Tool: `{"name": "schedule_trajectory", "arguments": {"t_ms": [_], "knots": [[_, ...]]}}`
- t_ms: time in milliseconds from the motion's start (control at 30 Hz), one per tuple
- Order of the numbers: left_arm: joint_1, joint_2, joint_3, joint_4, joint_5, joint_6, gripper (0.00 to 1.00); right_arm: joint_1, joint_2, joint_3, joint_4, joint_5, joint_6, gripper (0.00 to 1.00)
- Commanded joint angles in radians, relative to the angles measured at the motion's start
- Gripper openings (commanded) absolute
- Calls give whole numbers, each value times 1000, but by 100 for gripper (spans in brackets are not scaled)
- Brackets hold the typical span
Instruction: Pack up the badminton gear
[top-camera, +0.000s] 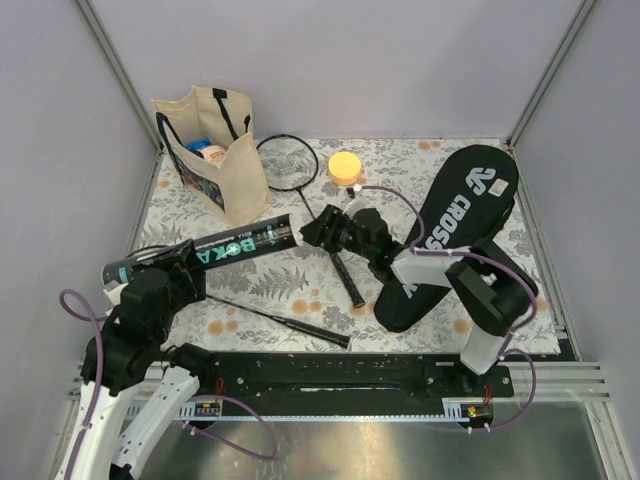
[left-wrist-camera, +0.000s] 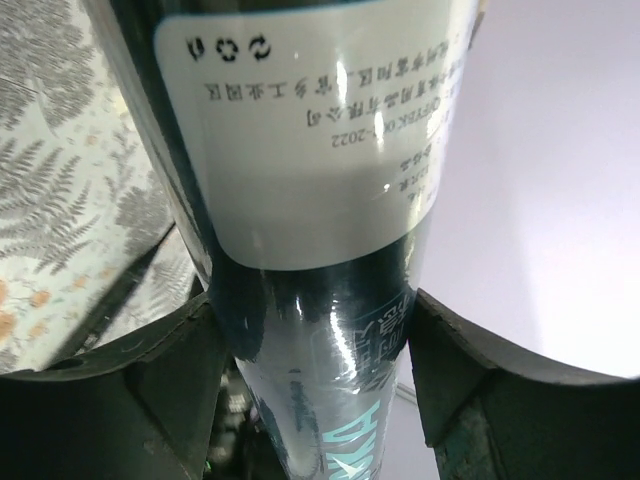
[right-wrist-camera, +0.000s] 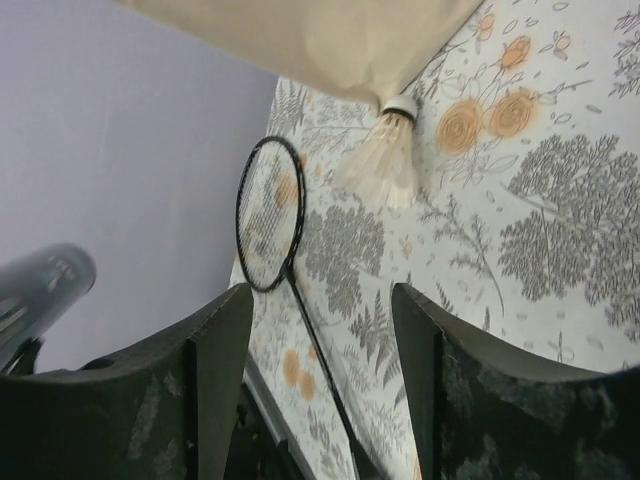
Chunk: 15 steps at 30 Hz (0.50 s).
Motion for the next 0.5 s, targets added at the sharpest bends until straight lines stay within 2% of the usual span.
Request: {"name": "schedule_trajectory", "arguments": {"t_ms": [0,233,467], "knots": [[0,-23,82,63,4,-52,32,27,128,163,-45,75,49,67],[0,-40,96,62,-59,-51,33,88,318,369,-164,139,-22,68],[0,-40,99,57,-86,-39,33,133,443,456,-184,205,-77,66]]}}
